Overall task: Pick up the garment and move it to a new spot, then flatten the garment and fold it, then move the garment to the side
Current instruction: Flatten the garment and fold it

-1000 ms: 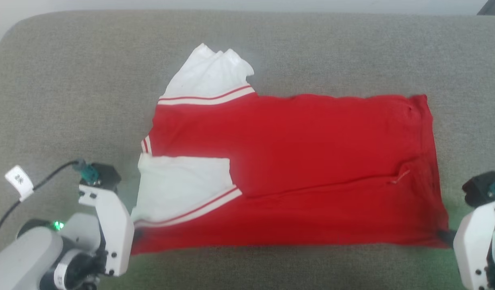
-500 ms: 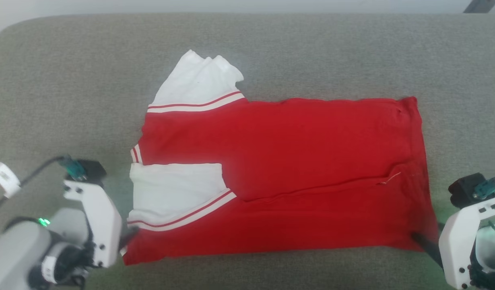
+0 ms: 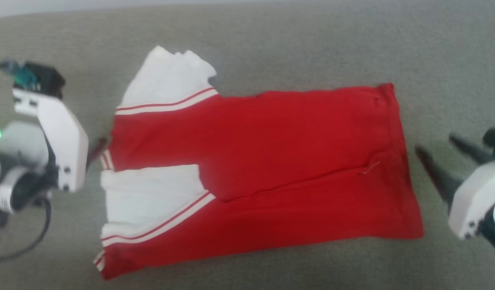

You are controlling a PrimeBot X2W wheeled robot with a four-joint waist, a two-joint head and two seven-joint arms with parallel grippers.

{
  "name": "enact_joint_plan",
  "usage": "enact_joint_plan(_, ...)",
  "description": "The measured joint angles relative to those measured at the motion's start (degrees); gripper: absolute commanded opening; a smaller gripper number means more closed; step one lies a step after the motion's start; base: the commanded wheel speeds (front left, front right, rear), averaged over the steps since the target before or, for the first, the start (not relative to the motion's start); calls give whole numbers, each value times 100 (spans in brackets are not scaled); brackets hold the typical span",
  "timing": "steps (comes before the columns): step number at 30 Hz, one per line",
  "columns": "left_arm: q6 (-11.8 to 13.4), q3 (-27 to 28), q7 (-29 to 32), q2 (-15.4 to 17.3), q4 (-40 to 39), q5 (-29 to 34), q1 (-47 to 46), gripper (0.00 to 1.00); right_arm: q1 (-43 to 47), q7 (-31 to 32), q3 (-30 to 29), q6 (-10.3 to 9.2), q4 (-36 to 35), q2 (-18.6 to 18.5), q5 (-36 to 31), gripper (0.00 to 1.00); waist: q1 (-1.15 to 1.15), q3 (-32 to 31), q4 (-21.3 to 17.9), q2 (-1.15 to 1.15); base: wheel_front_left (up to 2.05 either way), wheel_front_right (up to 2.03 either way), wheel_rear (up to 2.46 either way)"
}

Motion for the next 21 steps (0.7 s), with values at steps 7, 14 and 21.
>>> enact_joint_plan(7,-461,-26,-38,-367,910,270,-1044,100,-744,-1847,130,-3,-27,656,-527,100,0,342,-418,0,0,0,0)
enact_joint_plan(14,-884,-113,-194,-633,1795,549,-1862,100,-1039,-3320,361,-1,270,1025,-738,100,0,752,-862,0,0,0,0)
enact_joint_plan(21,-1183,-171,-265,-844,2751,668,-2547,100,-1087,-3724,559,-1,624,1131,-704,100,0,1134,-1208,0,0,0,0)
